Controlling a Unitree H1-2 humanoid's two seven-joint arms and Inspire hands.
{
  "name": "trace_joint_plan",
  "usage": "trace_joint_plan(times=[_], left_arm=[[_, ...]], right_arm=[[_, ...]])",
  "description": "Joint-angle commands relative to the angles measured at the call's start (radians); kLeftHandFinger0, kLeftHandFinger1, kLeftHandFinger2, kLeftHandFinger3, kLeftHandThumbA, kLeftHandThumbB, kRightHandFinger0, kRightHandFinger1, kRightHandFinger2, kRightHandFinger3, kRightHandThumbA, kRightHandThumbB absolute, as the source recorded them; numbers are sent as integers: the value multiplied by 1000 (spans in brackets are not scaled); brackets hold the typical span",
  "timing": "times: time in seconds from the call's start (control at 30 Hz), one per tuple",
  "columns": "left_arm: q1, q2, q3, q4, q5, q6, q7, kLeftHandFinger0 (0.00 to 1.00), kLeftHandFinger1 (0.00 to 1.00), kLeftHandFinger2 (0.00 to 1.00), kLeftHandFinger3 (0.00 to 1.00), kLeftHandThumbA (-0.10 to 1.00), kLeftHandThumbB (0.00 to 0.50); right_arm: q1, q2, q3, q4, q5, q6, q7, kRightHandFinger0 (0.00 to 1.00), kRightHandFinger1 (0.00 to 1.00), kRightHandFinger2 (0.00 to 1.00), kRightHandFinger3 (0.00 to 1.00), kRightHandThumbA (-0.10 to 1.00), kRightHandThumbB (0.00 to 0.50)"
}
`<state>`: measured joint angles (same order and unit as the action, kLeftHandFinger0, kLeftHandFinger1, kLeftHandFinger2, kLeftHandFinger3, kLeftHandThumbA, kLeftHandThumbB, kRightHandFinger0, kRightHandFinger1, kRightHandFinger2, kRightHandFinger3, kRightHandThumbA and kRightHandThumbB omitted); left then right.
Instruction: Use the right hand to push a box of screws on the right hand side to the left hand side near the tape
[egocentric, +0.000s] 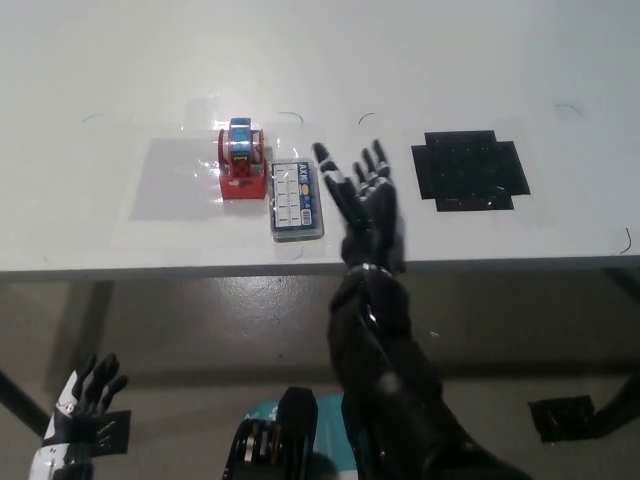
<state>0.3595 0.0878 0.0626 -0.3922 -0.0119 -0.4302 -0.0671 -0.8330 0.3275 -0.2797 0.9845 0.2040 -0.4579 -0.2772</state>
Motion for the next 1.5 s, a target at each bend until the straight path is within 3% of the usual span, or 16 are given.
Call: trace_joint_plan(times=[0.0, 0.1, 0.23, 0.3, 0.37, 0.47, 0.67, 0.87, 1.0, 1.33, 1.47], left_arm=[[-19, 32, 15, -9, -21, -40, -4, 1000, 1000, 1000, 1000, 974, 277], [-39, 39, 10, 10, -27, -39, -8, 1000, 1000, 1000, 1000, 944, 270], [-79, 39, 11, 39, -26, -24, -5, 1000, 1000, 1000, 1000, 937, 289], [-90, 42, 7, 47, -29, -18, -10, 1000, 1000, 1000, 1000, 935, 280], [-109, 49, 5, 56, -38, -6, -15, 1000, 1000, 1000, 1000, 933, 277], [-130, 61, 10, 78, -46, -9, -19, 1000, 1000, 1000, 1000, 927, 278], [-182, 89, 23, 128, -63, -10, -23, 1000, 1000, 1000, 1000, 910, 258], [-212, 111, 47, 195, -61, -37, -8, 1000, 1000, 1000, 1000, 899, 250], [-238, 123, 58, 231, -58, -40, -10, 1000, 1000, 1000, 1000, 912, 246], [-281, 133, 81, 321, -53, -40, 3, 1000, 1000, 1000, 1000, 907, 246], [-306, 108, 80, 384, -39, -40, 11, 1000, 1000, 1000, 1000, 897, 217]], right_arm=[[170, -9, 150, -389, -253, -12, -41, 1000, 1000, 1000, 1000, 1000, 183], [323, -18, 198, -620, -255, -12, 33, 1000, 1000, 1000, 1000, 1000, 170], [505, -72, 247, -869, -210, -12, 139, 1000, 1000, 1000, 1000, 1000, 210], [569, -106, 265, -943, -179, -12, 172, 1000, 1000, 1000, 1000, 1000, 208], [653, -145, 283, -1027, -153, -12, 195, 1000, 1000, 1000, 1000, 1000, 262], [776, -198, 319, -1102, -149, -12, 231, 1000, 1000, 1000, 1000, 1000, 223], [944, -283, 331, -1153, -173, -12, 240, 1000, 1000, 1000, 1000, 1000, 220], [998, -328, 332, -1082, -165, -12, 244, 1000, 1000, 1000, 1000, 1000, 211], [994, -334, 332, -1042, -165, -12, 248, 1000, 1000, 1000, 1000, 1000, 171], [950, -336, 341, -967, -235, -12, 187, 1000, 1000, 1000, 1000, 1000, 184], [912, -350, 321, -947, -221, -12, 200, 988, 1000, 1000, 1000, 977, 204]])
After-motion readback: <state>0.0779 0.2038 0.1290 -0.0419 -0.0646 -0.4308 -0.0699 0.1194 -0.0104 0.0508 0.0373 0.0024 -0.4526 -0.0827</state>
